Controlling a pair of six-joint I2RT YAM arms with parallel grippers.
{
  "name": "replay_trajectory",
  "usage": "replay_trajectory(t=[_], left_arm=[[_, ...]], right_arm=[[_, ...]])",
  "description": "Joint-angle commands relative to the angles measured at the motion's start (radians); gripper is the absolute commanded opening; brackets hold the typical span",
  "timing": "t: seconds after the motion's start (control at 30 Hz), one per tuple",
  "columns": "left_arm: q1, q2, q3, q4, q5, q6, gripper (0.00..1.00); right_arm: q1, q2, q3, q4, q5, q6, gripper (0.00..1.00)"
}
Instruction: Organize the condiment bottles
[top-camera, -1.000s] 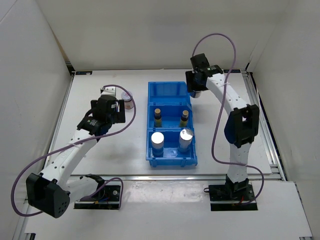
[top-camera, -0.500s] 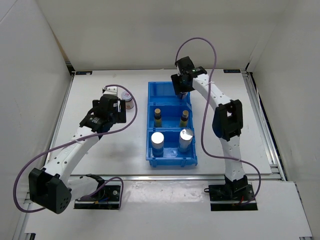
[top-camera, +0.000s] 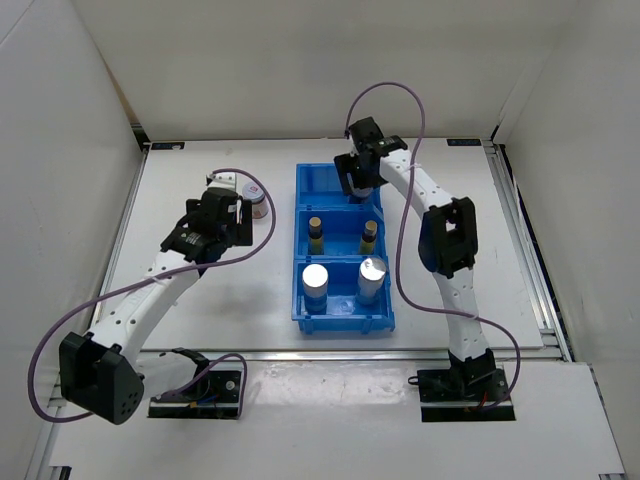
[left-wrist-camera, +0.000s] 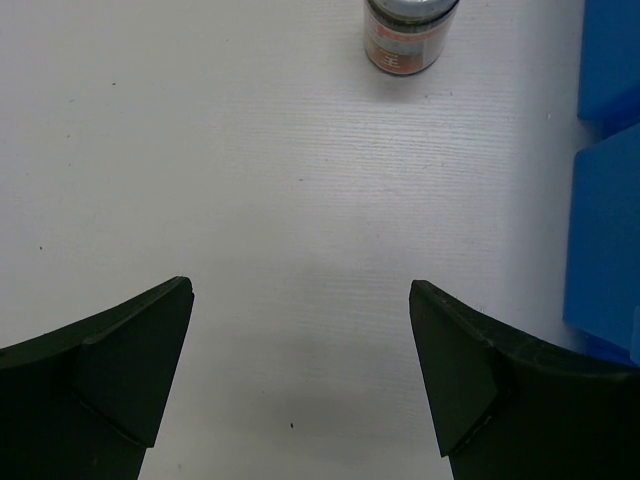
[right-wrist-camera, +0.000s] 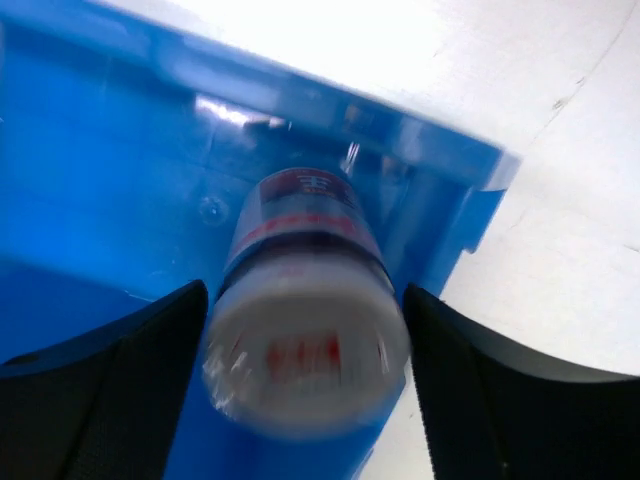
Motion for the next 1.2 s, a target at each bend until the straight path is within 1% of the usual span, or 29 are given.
replay_trajectory(t=[0.0,0.03,0.07,0.17,0.23,0.3,0.37,0.4,0.43,0.47,0.5,0.53,0.57,0.6,0.63,0.7,0.77,0.87,1.17], left_arm=[[0.004,-0.007,0.036,-0.014,-0.027,0.006,1.0],[0.004,-0.007,0.036,-0.014,-0.027,-0.003,1.0],[0.004,-0.007,0.036,-0.014,-0.027,-0.003,1.0],[0.004,-0.007,0.027,-0.014,-0.027,-0.014,1.0],[0.013,0.003,0.036,-0.014,-0.027,-0.026,1.0],[0.045,0.04,0.096,-0.014,0.021,-0.046,1.0],[0.065,0.089,0.165,-0.005,0.067,-0.058,1.0],[0.076,0.126,0.255,0.007,0.118,-0.058,1.0],[0.095,0.225,0.31,0.007,0.135,-0.058,1.0],[0.105,0.285,0.431,0.007,0.184,-0.058,1.0],[0.115,0.349,0.496,0.007,0.227,-0.049,1.0],[0.136,0.482,0.565,-0.005,0.312,-0.039,1.0],[0.136,0.547,0.705,-0.029,0.347,-0.038,1.0],[0.147,0.607,0.77,-0.072,0.368,-0.038,1.0],[0.147,0.706,0.823,-0.081,0.396,-0.038,1.0],[0.161,0.784,0.913,-0.082,0.427,-0.058,1.0],[0.19,0.873,0.949,-0.082,0.477,-0.068,1.0],[0.199,0.942,0.96,-0.082,0.477,-0.106,1.0],[0.199,1.003,0.883,-0.082,0.457,-0.133,1.0]], right_arm=[[-0.002,-0.085,0.078,0.02,0.034,-0.014,0.89],[-0.002,-0.117,0.078,0.009,0.089,-0.024,0.96],[-0.002,-0.135,0.078,0.009,0.115,-0.024,1.0],[-0.011,-0.194,0.098,0.009,0.128,-0.033,1.0],[-0.011,-0.23,0.14,-0.049,0.141,-0.033,1.0],[-0.02,-0.295,0.131,-0.075,0.154,-0.022,1.0],[-0.02,-0.358,0.075,-0.075,0.139,-0.022,1.0],[-0.02,-0.421,0.005,-0.075,0.122,-0.022,1.0],[-0.02,-0.45,-0.034,-0.075,0.099,-0.022,1.0],[-0.02,-0.507,-0.072,-0.075,0.064,-0.013,1.0],[-0.02,-0.533,-0.149,-0.075,0.05,-0.013,1.0],[-0.02,-0.559,-0.19,-0.075,0.04,-0.013,1.0],[-0.02,-0.607,-0.229,-0.063,0.028,-0.013,1.0],[-0.02,-0.628,-0.299,-0.063,0.011,-0.013,1.0],[-0.02,-0.648,-0.33,-0.052,0.001,-0.013,1.0],[-0.03,-0.701,-0.384,-0.052,-0.024,-0.013,1.0],[-0.039,-0.742,-0.447,-0.042,-0.042,-0.004,1.0],[-0.048,-0.783,-0.496,-0.019,-0.093,0.007,1.0],[-0.048,-0.805,-0.58,0.0,-0.17,0.038,1.0]])
